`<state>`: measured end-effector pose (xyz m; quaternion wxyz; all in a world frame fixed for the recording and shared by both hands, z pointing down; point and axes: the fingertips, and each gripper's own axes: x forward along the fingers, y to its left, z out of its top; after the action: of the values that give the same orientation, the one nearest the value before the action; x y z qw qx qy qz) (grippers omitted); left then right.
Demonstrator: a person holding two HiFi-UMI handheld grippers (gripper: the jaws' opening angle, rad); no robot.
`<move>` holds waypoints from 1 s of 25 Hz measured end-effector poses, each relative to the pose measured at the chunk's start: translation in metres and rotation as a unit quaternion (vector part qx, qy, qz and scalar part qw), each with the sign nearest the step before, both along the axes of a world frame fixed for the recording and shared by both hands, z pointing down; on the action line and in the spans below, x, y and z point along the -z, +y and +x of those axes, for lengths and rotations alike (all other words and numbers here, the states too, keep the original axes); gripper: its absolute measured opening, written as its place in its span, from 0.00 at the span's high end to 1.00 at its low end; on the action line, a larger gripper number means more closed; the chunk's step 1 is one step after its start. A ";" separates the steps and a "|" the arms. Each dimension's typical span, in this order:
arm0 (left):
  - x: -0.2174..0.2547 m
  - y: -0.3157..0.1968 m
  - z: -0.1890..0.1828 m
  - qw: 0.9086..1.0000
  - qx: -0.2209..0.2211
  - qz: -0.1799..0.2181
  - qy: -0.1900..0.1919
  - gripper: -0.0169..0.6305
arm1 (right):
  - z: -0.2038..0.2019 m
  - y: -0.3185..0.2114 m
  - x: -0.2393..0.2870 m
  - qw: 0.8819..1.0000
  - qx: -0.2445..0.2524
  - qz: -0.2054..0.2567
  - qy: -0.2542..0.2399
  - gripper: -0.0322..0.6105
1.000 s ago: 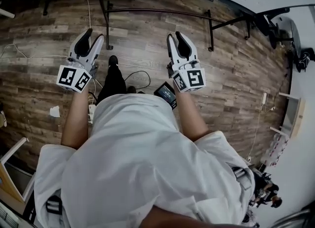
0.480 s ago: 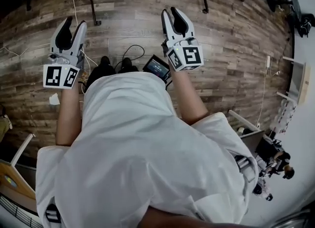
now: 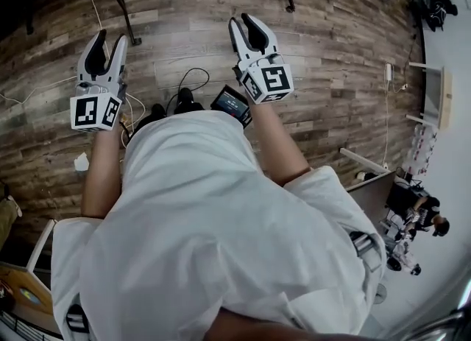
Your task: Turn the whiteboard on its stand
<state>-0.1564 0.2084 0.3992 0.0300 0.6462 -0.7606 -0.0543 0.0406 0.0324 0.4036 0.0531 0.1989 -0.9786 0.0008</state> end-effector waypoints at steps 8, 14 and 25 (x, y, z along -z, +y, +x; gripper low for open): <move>-0.007 0.039 -0.013 1.000 -0.019 -0.004 0.015 0.67 | -0.009 0.049 0.003 1.000 -0.021 -0.002 0.014 0.81; -0.008 0.046 -0.010 0.998 -0.040 0.007 0.042 0.67 | -0.005 0.077 0.003 0.998 -0.023 0.019 0.053 0.82; -0.001 0.001 0.070 0.997 -0.061 0.003 0.038 0.67 | 0.068 0.034 0.020 0.998 -0.046 0.028 0.034 0.81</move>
<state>-0.0862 0.2094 0.4007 0.0600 0.6888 -0.7181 -0.0793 0.1084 0.0664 0.3832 0.0803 0.2452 -0.9657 -0.0308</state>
